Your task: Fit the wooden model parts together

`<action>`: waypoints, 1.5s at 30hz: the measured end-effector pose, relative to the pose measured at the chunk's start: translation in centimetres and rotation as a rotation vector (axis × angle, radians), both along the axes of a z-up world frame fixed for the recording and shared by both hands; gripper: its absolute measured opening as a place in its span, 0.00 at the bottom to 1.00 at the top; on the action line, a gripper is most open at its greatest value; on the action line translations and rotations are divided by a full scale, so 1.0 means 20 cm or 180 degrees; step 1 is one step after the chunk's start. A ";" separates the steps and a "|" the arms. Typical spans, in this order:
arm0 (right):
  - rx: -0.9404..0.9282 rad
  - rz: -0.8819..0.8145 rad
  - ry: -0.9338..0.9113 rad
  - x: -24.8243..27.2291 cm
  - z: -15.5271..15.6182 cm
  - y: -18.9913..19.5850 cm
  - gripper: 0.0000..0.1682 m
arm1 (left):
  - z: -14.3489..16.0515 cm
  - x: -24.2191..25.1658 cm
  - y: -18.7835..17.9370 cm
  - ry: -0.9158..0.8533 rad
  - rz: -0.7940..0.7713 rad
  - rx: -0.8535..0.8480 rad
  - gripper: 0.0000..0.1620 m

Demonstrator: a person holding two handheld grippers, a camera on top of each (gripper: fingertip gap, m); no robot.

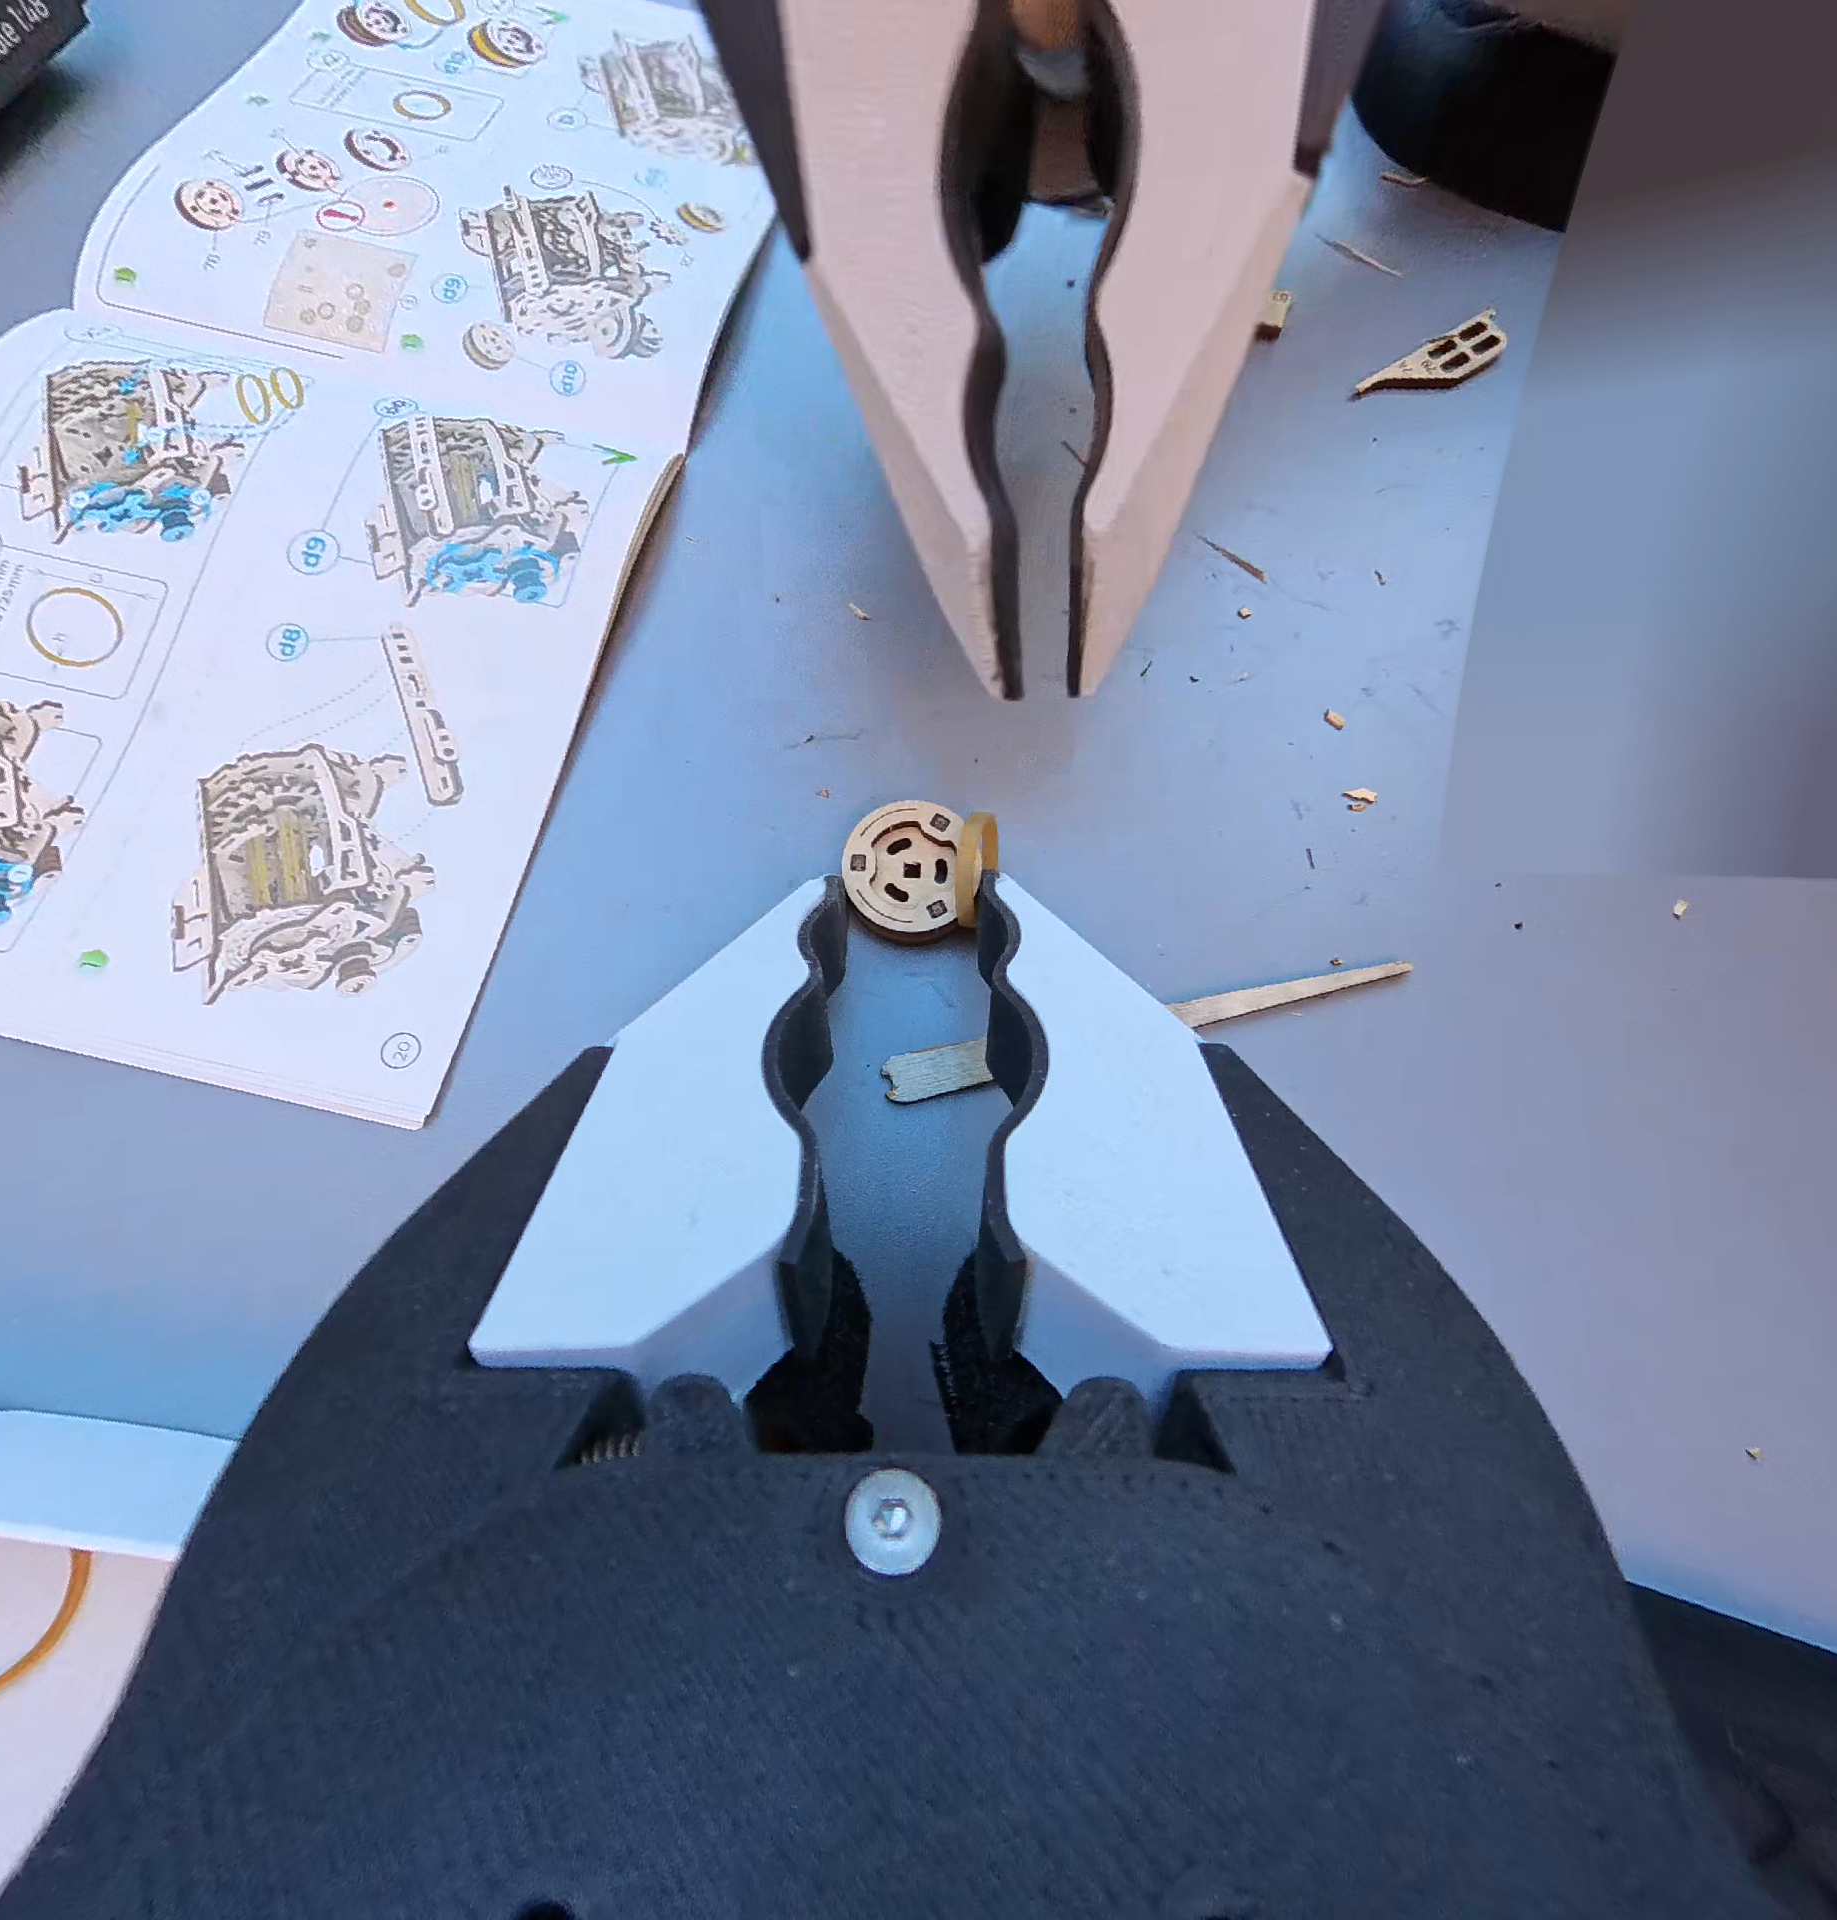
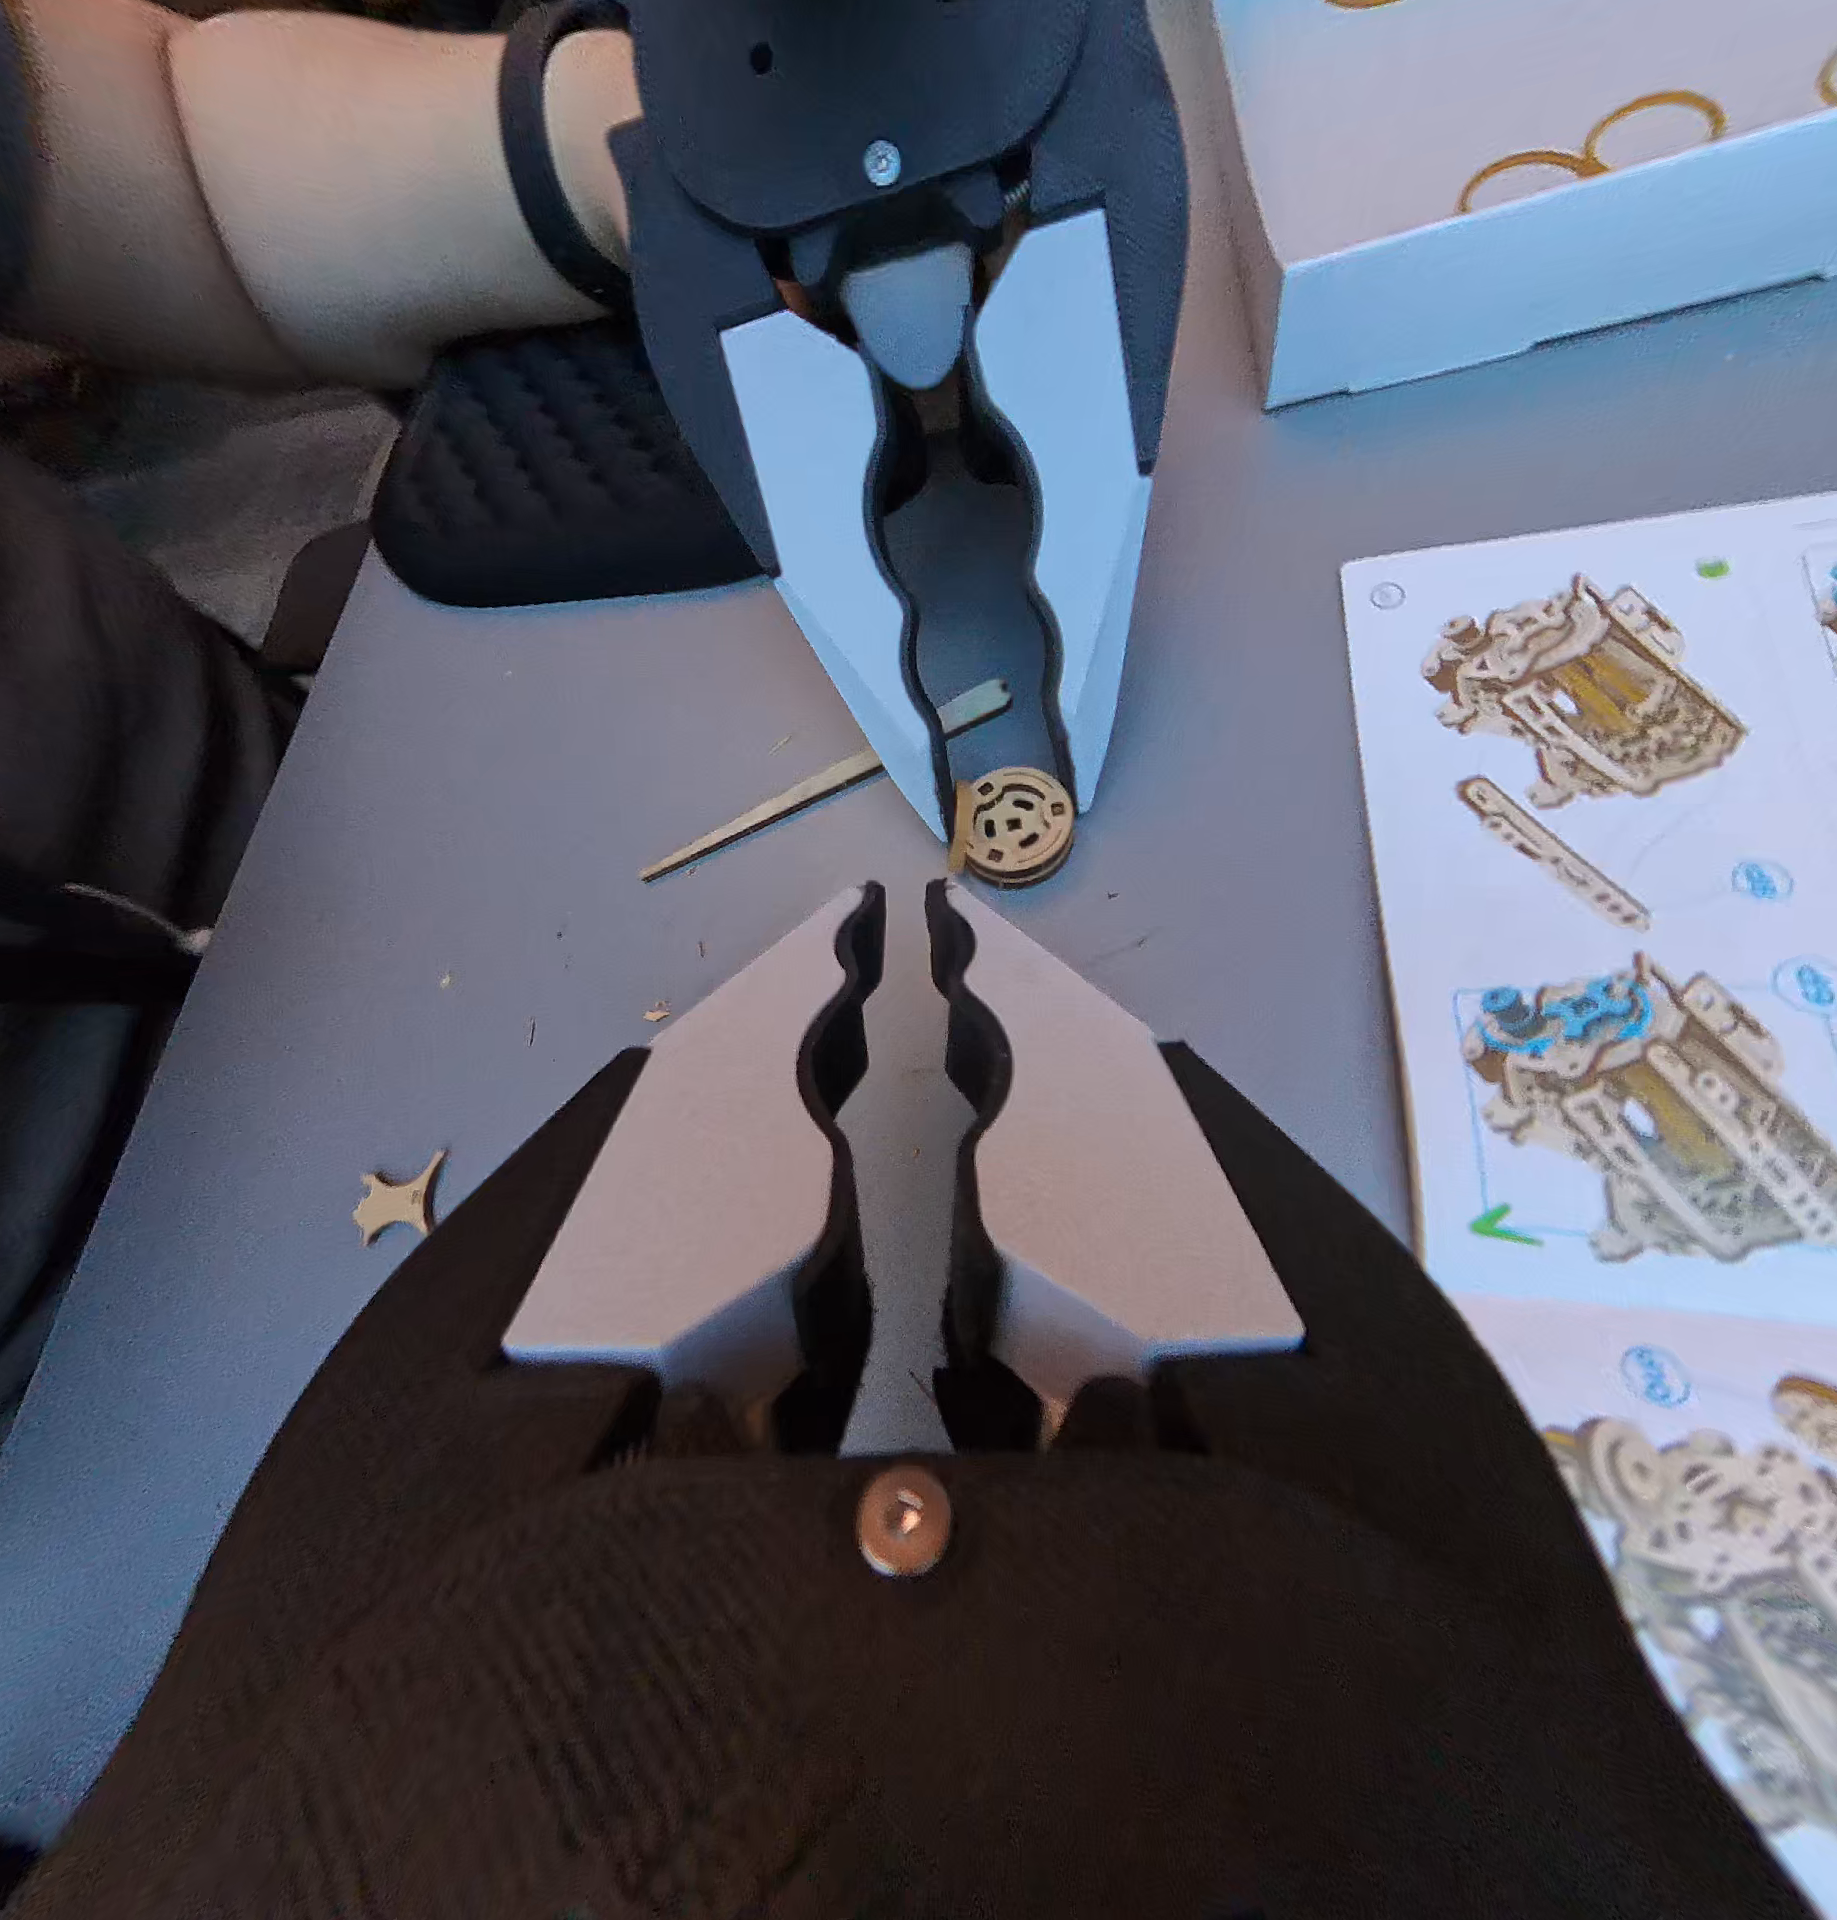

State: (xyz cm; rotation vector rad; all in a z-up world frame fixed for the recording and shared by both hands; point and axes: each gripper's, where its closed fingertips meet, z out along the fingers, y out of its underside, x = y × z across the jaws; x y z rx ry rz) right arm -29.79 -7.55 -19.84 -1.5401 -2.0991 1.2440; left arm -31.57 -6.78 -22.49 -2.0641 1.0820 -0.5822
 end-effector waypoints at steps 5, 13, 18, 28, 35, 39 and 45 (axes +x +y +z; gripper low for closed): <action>-0.0056 -0.0462 -0.0061 -0.03 -0.08 -0.01 0.04 | 0.00 0.00 0.00 -0.0005 0.0006 -0.0006 0.15; -0.0245 -0.0685 -0.0115 -0.08 -0.07 0.00 0.05 | 0.00 0.00 0.00 0.0101 0.0009 0.0109 0.15; -0.0253 -0.0799 -0.0227 -0.08 -0.09 0.01 0.06 | 0.00 0.00 0.00 0.0118 0.0028 0.0108 0.15; -0.0129 -0.0711 -0.0199 -0.07 -0.09 -0.01 0.00 | 0.02 -0.04 0.03 0.0118 0.0219 0.0198 0.38; -0.0647 -0.0840 0.0028 -0.07 0.03 0.01 0.00 | 0.22 -0.04 -0.03 -0.0730 0.0177 -0.0043 0.15; -0.0863 -0.0918 0.0144 -0.07 0.08 0.02 0.00 | 0.27 0.02 -0.09 -0.1387 0.0037 -0.0929 0.14; -0.0926 -0.0945 0.0096 -0.07 0.06 0.03 0.00 | 0.25 0.00 -0.07 -0.1546 0.0165 -0.1354 0.14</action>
